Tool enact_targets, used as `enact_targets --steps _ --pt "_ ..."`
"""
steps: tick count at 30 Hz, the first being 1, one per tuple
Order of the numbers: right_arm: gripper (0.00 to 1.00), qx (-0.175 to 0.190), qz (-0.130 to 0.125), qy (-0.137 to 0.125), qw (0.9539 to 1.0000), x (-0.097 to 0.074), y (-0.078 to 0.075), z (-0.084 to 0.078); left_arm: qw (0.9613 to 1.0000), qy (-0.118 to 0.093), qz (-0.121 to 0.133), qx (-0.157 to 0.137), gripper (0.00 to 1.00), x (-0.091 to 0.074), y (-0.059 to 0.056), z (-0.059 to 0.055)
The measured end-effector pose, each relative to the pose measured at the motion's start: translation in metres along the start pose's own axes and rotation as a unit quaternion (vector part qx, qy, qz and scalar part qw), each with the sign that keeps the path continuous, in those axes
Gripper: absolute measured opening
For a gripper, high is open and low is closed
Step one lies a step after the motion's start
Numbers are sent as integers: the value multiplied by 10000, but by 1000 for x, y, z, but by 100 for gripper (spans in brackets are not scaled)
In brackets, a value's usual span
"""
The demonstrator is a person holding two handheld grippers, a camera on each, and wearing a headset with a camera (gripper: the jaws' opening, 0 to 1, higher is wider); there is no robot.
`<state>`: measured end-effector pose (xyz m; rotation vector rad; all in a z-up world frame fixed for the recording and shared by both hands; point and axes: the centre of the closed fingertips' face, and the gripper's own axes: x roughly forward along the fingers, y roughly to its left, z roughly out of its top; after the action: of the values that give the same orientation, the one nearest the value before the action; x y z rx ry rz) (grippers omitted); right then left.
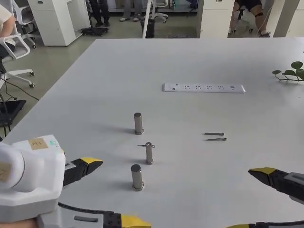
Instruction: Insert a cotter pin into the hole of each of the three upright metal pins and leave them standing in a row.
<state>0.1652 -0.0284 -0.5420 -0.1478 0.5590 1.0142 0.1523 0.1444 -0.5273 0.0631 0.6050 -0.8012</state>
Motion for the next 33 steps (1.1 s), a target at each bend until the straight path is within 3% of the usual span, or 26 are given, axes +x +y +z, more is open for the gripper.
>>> enact_targets --steps 4,6,12,16,21,27,33 --pt "95 -46 -11 53 10000 -1 -2 0 10000 35 14 -72 99 0 6 -8" --pt "95 -63 -21 70 10000 -2 -3 1 9995 -46 -60 -293 99 1 4 -9" --pt "95 -171 -72 82 9998 -8 -9 8 9997 19 -36 -244 99 0 3 -14" --pt "95 -343 -127 197 9991 -13 -21 11 9995 -39 -61 -303 99 -1 2 -13" --pt "95 -470 -117 173 9987 -16 -36 26 9994 -82 -57 -331 99 -1 2 -13" --pt "94 -916 -88 377 9950 -14 -55 41 9993 -127 -43 -336 99 -3 3 -12" --pt "93 -1183 30 737 9902 -3 -76 41 9990 -203 -15 -410 99 -6 5 -10"
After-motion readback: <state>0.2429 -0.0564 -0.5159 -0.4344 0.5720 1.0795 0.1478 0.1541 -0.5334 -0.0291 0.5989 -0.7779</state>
